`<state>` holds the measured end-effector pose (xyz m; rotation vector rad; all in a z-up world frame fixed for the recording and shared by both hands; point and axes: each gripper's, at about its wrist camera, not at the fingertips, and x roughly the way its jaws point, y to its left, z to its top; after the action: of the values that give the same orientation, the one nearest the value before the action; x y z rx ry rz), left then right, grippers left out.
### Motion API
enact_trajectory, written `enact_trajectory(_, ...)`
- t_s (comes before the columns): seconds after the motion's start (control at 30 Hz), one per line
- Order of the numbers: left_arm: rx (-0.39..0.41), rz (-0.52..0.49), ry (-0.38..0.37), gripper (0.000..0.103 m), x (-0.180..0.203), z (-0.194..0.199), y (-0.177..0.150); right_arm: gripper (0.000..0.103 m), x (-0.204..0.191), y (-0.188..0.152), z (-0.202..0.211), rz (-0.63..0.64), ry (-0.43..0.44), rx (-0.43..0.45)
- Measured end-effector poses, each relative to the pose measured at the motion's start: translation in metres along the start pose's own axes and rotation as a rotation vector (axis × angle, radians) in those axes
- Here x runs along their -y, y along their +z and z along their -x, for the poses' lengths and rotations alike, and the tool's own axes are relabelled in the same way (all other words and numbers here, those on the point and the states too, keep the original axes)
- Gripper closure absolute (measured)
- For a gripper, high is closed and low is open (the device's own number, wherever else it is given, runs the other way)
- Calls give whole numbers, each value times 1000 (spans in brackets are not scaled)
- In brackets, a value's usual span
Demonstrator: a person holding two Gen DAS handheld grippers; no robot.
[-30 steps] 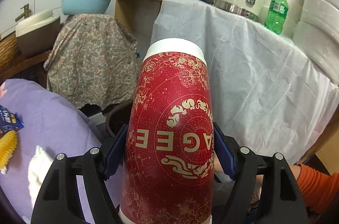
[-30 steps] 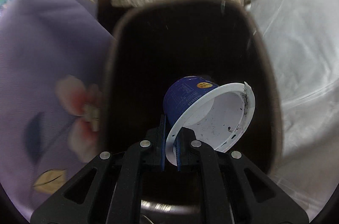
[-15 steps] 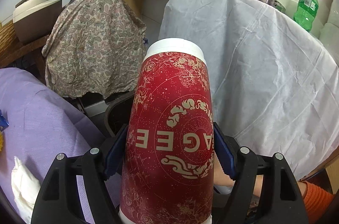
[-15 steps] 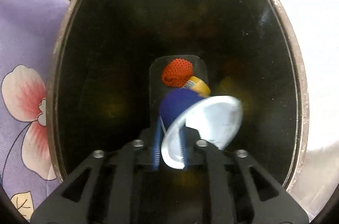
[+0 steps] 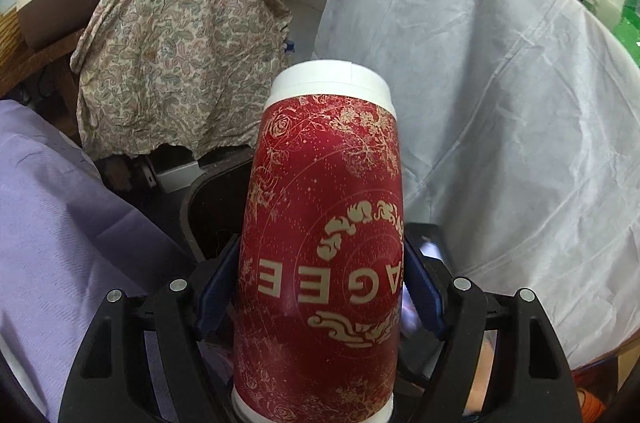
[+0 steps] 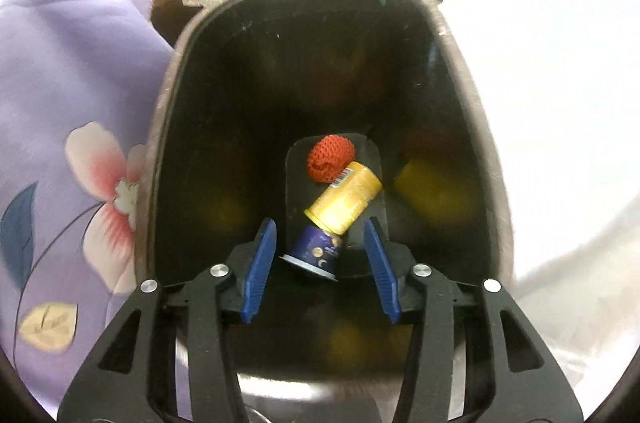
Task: Collect trash
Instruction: 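Move both items over the bin and release them inside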
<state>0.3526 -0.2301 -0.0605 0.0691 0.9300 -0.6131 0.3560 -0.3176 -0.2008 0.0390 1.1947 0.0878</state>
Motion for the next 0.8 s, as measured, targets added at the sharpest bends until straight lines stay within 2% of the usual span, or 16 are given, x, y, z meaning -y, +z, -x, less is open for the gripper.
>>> enact_trajectory(0.1, -20, 8, 10, 29, 2, -17, 5, 48, 10, -16, 17, -17, 3, 38)
enact_trajectory(0.27, -74, 51, 43, 29, -3, -52, 7, 48, 36, -46, 39, -88, -34, 87)
enact_trajectory(0.4, -128, 43, 108, 29, -1, -84, 7, 48, 47, -65, 50, -121, -14, 105)
enact_trajectory(0.8, -263, 106, 202, 29, -11, -150, -17, 48, 57, -89, 53, -173, 31, 131)
